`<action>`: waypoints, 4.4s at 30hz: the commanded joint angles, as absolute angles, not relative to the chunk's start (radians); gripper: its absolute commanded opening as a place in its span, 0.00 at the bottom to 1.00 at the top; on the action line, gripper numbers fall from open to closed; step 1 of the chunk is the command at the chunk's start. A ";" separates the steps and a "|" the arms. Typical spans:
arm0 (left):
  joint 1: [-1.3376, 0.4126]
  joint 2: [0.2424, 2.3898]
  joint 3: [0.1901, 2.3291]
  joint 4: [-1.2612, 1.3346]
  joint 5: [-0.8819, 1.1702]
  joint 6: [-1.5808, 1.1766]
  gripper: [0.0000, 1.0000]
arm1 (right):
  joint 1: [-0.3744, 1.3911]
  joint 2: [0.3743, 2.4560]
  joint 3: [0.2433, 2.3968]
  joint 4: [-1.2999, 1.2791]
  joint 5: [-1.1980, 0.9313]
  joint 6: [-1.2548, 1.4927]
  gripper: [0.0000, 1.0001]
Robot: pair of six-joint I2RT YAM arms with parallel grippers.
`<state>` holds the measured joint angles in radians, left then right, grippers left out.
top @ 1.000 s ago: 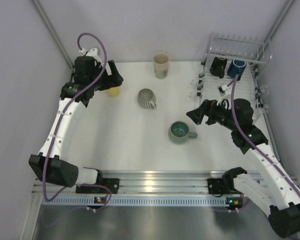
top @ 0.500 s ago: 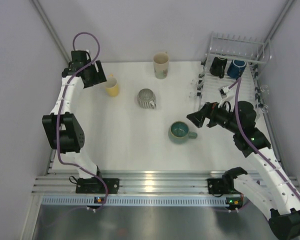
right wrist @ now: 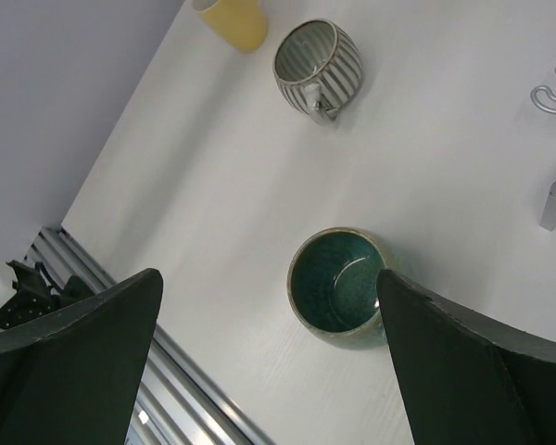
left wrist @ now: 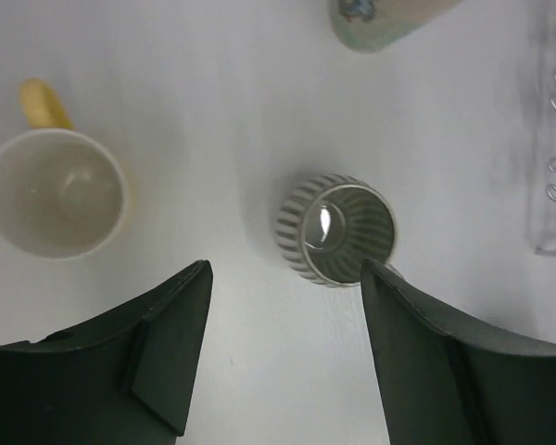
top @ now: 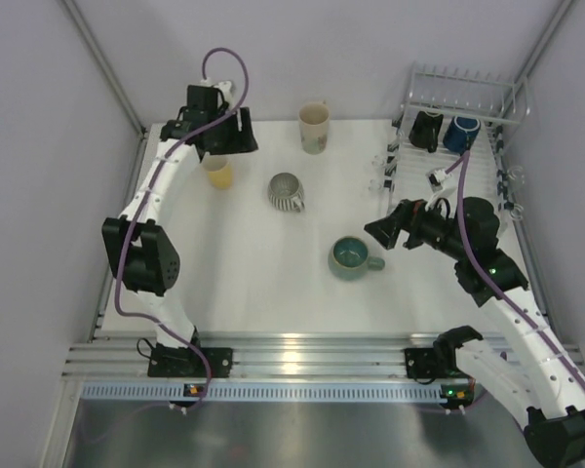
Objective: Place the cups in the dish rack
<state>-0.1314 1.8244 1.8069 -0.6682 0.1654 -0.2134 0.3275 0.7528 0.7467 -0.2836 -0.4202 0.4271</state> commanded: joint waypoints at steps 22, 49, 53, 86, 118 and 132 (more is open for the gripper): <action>-0.305 2.057 1.666 -0.623 0.172 -0.439 0.65 | 0.339 0.696 0.773 -0.314 -0.410 0.437 0.99; -0.229 1.789 1.447 -0.289 0.615 -0.567 0.00 | 0.341 0.781 0.741 -0.128 -0.531 0.592 0.99; -0.224 1.688 1.309 -0.016 0.757 -0.730 0.00 | 0.351 0.822 0.715 0.000 -0.542 0.687 0.99; -0.281 1.348 0.870 0.923 0.825 -1.236 0.00 | 0.739 1.325 1.002 0.568 -0.380 1.022 0.55; -0.282 1.238 0.825 0.579 0.735 -0.910 0.71 | 0.646 1.198 0.873 0.454 -0.267 0.977 0.00; -0.281 1.166 0.899 0.223 0.637 -0.727 0.75 | 0.287 1.031 0.891 -0.055 -0.088 0.623 0.00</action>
